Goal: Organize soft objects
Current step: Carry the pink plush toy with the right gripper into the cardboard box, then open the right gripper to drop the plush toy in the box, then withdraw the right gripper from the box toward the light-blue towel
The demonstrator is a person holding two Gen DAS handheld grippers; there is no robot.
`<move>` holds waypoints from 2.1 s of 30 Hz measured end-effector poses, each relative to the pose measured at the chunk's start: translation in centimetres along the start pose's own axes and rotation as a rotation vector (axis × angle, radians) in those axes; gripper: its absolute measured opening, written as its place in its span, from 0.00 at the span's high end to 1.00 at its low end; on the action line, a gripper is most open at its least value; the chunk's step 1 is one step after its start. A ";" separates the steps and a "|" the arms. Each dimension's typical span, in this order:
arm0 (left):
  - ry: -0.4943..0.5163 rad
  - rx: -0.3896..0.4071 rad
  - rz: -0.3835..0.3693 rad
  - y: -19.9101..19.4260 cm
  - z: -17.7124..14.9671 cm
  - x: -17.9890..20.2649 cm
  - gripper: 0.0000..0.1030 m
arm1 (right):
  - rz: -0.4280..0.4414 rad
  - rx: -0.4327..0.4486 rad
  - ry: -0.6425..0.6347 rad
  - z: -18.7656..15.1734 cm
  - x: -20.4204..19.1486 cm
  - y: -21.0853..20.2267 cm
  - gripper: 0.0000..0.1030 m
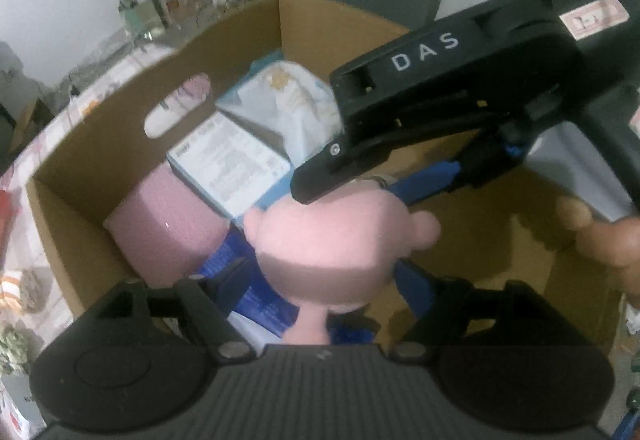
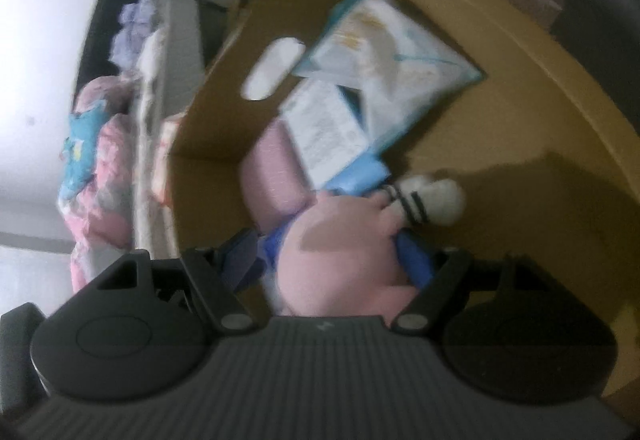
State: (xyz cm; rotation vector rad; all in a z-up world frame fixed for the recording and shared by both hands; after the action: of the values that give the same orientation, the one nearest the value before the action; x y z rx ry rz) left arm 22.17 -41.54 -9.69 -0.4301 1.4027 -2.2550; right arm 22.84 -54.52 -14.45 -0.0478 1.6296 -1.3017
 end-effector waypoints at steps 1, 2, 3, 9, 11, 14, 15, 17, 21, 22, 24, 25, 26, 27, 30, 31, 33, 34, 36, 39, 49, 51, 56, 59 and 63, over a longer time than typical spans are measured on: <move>-0.001 -0.002 -0.001 -0.2 -0.1 0.1 0.21 | -0.001 -0.005 0.006 0.0 0.2 0.3 0.25; 0.003 0.002 0.004 -0.4 -0.2 0.2 0.21 | 0.000 -0.004 0.009 -0.1 0.3 0.3 0.25; 0.009 0.007 0.011 -0.5 -0.2 0.0 0.19 | 0.003 -0.004 0.008 -0.1 0.3 0.3 0.25; 0.014 0.028 0.035 -2.7 -0.5 -0.2 0.16 | -0.015 0.011 0.015 -0.3 0.3 -0.5 0.25; 0.005 0.043 0.035 -3.9 -0.8 -0.3 0.15 | -0.021 0.025 0.011 -0.4 0.1 -1.2 0.24; -0.005 0.066 0.043 -5.9 -1.4 -0.7 0.14 | -0.017 0.045 0.006 -0.5 -0.1 -1.9 0.24; -0.011 0.075 0.048 -6.7 -1.7 -0.8 0.14 | -0.016 0.052 0.001 -0.7 -0.3 -2.1 0.24; -0.025 0.099 0.057 -8.2 -2.3 -1.4 0.14 | -0.011 0.060 -0.002 -1.0 -0.7 -2.5 0.24; -0.048 0.143 0.076 -11.4 -3.8 -2.5 0.14 | -0.005 0.068 -0.011 -1.6 -1.3 -3.3 0.24; -0.053 0.154 0.083 -12.2 -4.3 -2.8 0.14 | -0.002 0.071 -0.016 -1.8 -1.7 -3.5 0.24; -0.068 0.177 0.095 -13.8 -5.3 -3.6 0.14 | 0.010 0.079 -0.027 -2.2 -2.5 -4.1 0.24; -0.081 0.190 0.100 -14.7 -6.0 -4.1 0.13 | 0.016 0.082 -0.035 -2.4 -2.9 -4.5 0.24; -0.092 0.200 0.103 -15.5 -6.6 -4.5 0.13 | 0.023 0.086 -0.044 -2.6 -3.4 -4.9 0.24; -0.109 0.213 0.106 -16.3 -7.4 -5.1 0.13 | 0.035 0.090 -0.054 -3.0 -4.1 -5.3 0.24; -0.155 0.244 0.118 -18.6 -9.6 -6.6 0.12 | 0.072 0.089 -0.089 -4.3 -6.1 -6.3 0.24; -0.172 0.256 0.124 -19.4 -10.5 -7.2 0.12 | 0.083 0.087 -0.107 -4.8 -7.0 -6.5 0.24; -0.210 0.279 0.139 -20.8 -12.4 -8.7 0.11 | 0.108 0.073 -0.143 -6.0 -8.9 -6.7 0.24; -0.234 0.288 0.150 -21.5 -13.5 -9.5 0.11 | 0.119 0.063 -0.162 -6.7 -9.8 -6.7 0.24; -0.275 0.300 0.171 -22.5 -15.4 -10.9 0.11 | 0.137 0.045 -0.197 -7.9 -11.6 -6.5 0.24; -0.348 0.314 0.207 -23.7 -18.5 -13.1 0.11 | 0.163 0.003 -0.249 -10.0 -14.5 -5.4 0.24; -0.514 0.302 0.244 -23.8 -27.5 -16.8 0.11 | 0.208 -0.186 -0.404 -17.5 -23.8 1.0 0.24; -0.505 0.286 0.246 -23.1 -28.7 -16.6 0.12 | 0.205 -0.220 -0.427 -19.0 -25.0 2.4 0.24; -0.429 0.254 0.266 -21.3 -30.7 -15.3 0.13 | 0.188 -0.295 -0.446 -21.6 -26.5 5.6 0.24; -0.355 0.220 0.290 -19.8 -31.6 -14.3 0.19 | 0.176 -0.353 -0.450 -23.4 -27.1 7.6 0.24; -0.283 0.182 0.323 -18.1 -32.7 -13.8 0.28 | 0.165 -0.455 -0.451 -26.4 -27.8 10.2 0.24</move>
State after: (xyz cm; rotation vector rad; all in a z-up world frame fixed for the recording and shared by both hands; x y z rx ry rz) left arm 14.42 -2.49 -7.97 -0.4097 1.0315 -1.9504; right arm 23.25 -15.73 -6.10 -0.4428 1.4650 -0.7088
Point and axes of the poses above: each gripper's, at about its wrist camera, not at the fingertips, and y roughly the way its jaws point, x to its right, z to its top, the point moved 8 cm from there along y, roughly the way its jaws point, and after that the axes turned 1 degree about -z, right-handed, at the moved point
